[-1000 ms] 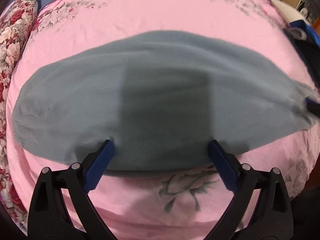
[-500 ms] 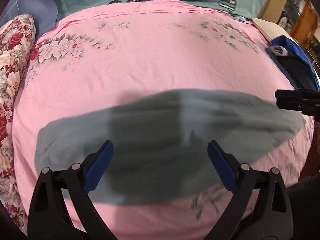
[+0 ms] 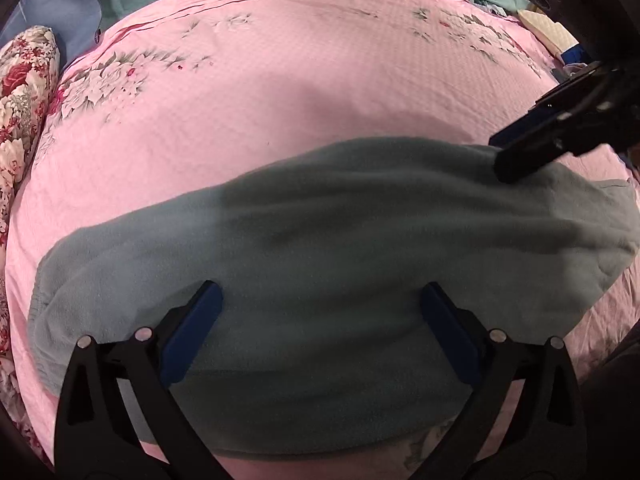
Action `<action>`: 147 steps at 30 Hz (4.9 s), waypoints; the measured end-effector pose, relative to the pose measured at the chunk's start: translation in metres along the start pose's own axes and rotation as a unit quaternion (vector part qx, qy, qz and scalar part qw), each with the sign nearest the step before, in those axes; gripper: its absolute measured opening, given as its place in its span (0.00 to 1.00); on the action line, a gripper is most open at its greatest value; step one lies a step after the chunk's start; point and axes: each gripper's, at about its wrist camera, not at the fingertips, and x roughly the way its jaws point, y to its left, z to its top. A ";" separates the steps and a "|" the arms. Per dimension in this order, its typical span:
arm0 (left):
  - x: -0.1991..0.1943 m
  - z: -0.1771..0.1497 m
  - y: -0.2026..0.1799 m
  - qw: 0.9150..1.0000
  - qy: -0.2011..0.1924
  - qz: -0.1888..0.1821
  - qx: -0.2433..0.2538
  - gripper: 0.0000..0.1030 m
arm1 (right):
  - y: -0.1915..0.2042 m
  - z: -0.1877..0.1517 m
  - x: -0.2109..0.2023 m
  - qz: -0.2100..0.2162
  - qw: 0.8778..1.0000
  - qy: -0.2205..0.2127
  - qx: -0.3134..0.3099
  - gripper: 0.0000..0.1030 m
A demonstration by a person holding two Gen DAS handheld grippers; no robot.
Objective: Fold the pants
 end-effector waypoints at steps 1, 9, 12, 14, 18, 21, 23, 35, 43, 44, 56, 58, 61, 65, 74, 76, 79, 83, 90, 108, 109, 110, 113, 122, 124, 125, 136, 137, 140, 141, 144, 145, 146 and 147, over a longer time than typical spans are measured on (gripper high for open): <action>0.000 0.000 -0.001 1.000 -0.001 0.002 -0.001 0.98 | 0.001 0.000 0.002 0.018 1.000 0.014 -0.009 0.46; 0.005 0.002 -0.002 1.000 0.003 0.006 -0.005 0.98 | -0.019 0.001 0.023 0.128 0.991 0.047 0.010 0.49; 0.005 0.002 -0.001 1.000 0.003 0.007 -0.006 0.98 | -0.018 0.007 0.031 0.203 0.978 0.035 0.031 0.54; 0.006 0.003 -0.001 1.000 0.003 0.008 -0.007 0.98 | -0.015 0.017 0.042 0.230 0.972 0.029 0.042 0.60; 0.008 0.004 -0.001 1.000 0.006 0.009 -0.007 0.98 | -0.009 0.035 0.053 0.278 0.959 0.014 0.052 0.60; 0.009 0.004 0.001 1.000 0.007 0.008 -0.008 0.98 | -0.003 0.045 0.060 0.298 0.953 0.011 0.050 0.60; 0.009 0.005 0.001 1.000 0.006 0.008 -0.008 0.98 | -0.002 0.049 0.060 0.307 0.950 0.003 0.054 0.60; 0.008 0.001 0.005 1.000 -0.004 0.008 -0.010 0.98 | -0.046 0.057 -0.002 0.271 0.941 -0.156 0.131 0.60; 0.005 -0.004 0.003 1.000 -0.011 0.009 -0.011 0.98 | -0.009 0.045 0.035 0.279 0.955 -0.075 0.069 0.60; 0.005 -0.005 0.003 1.000 -0.013 0.009 -0.011 0.98 | -0.020 0.045 0.040 0.256 0.959 -0.090 0.086 0.59; -0.036 0.005 0.020 0.999 -0.042 -0.013 0.011 0.96 | -0.016 -0.002 -0.007 0.224 0.953 -0.156 0.131 0.44; -0.048 0.004 0.038 0.998 -0.056 0.020 0.001 0.97 | -0.012 -0.022 -0.002 0.222 0.956 -0.143 0.126 0.44; -0.037 -0.010 0.078 0.997 -0.033 0.047 -0.043 0.97 | -0.012 -0.047 0.013 0.200 0.961 -0.127 0.143 0.44; -0.016 -0.031 0.103 0.997 -0.013 0.047 -0.060 0.98 | -0.045 -0.094 0.005 0.166 0.942 -0.163 0.241 0.42; -0.044 -0.009 0.036 0.998 -0.032 0.006 -0.046 0.98 | -0.071 -0.235 -0.107 -0.007 0.874 -0.336 0.351 0.50; -0.042 -0.009 0.000 0.999 -0.028 -0.011 -0.019 0.98 | -0.077 -0.267 -0.123 -0.041 0.850 -0.362 0.382 0.50; -0.036 -0.009 -0.048 0.999 -0.016 -0.039 0.005 0.98 | -0.103 -0.324 -0.157 -0.106 0.810 -0.379 0.435 0.50; -0.030 -0.014 -0.111 0.997 -0.003 -0.047 0.054 0.98 | -0.133 -0.379 -0.181 -0.142 0.788 -0.375 0.468 0.50; -0.009 -0.006 -0.175 0.996 0.033 -0.046 0.063 0.98 | -0.163 -0.421 -0.181 -0.189 0.794 -0.312 0.487 0.50; -0.004 0.002 -0.182 0.998 0.055 -0.015 0.008 0.98 | -0.180 -0.345 -0.167 -0.297 0.847 -0.289 0.332 0.05; -0.006 0.001 -0.181 0.998 0.056 -0.015 0.008 0.98 | -0.180 -0.347 -0.167 -0.311 0.839 -0.293 0.337 0.05; -0.005 0.002 -0.181 0.998 0.055 -0.015 0.008 0.98 | -0.185 -0.348 -0.163 -0.307 0.838 -0.290 0.346 0.05; -0.004 0.002 -0.181 0.998 0.058 -0.014 0.010 0.98 | -0.199 -0.355 -0.151 -0.293 0.837 -0.279 0.369 0.17; -0.003 0.004 -0.180 0.998 0.058 -0.020 0.018 0.98 | -0.171 -0.433 -0.189 -0.062 0.794 -0.368 0.480 0.39; -0.003 0.004 -0.180 0.998 0.058 -0.022 0.020 0.98 | -0.168 -0.435 -0.171 -0.019 0.793 -0.356 0.494 0.39; -0.003 0.005 -0.180 0.998 0.059 -0.023 0.022 0.98 | -0.166 -0.435 -0.162 -0.009 0.793 -0.349 0.500 0.38; -0.002 0.009 -0.180 0.996 0.064 -0.036 0.044 0.98 | -0.166 -0.428 -0.147 0.003 0.740 -0.383 0.553 0.01; -0.003 0.010 -0.179 0.996 0.067 -0.038 0.048 0.98 | -0.160 -0.430 -0.153 -0.003 0.741 -0.386 0.549 0.01; -0.010 0.007 -0.175 0.995 0.068 -0.034 0.063 0.98 | -0.141 -0.441 -0.169 -0.003 0.735 -0.407 0.542 0.01; -0.013 0.006 -0.173 0.995 0.067 -0.034 0.067 0.98 | -0.138 -0.444 -0.170 0.000 0.733 -0.408 0.544 0.01; -0.022 0.000 -0.163 0.994 0.066 -0.035 0.075 0.98 | -0.145 -0.447 -0.151 -0.020 0.739 -0.381 0.556 0.01; -0.023 -0.002 -0.160 0.994 0.068 -0.033 0.077 0.98 | -0.152 -0.448 -0.138 -0.026 0.739 -0.365 0.565 0.01; -0.023 -0.004 -0.157 0.994 0.070 -0.029 0.079 0.98 | -0.158 -0.450 -0.129 -0.027 0.739 -0.356 0.572 0.00; -0.023 -0.006 -0.152 0.994 0.075 -0.020 0.082 0.98 | -0.159 -0.453 -0.128 -0.016 0.731 -0.367 0.574 0.00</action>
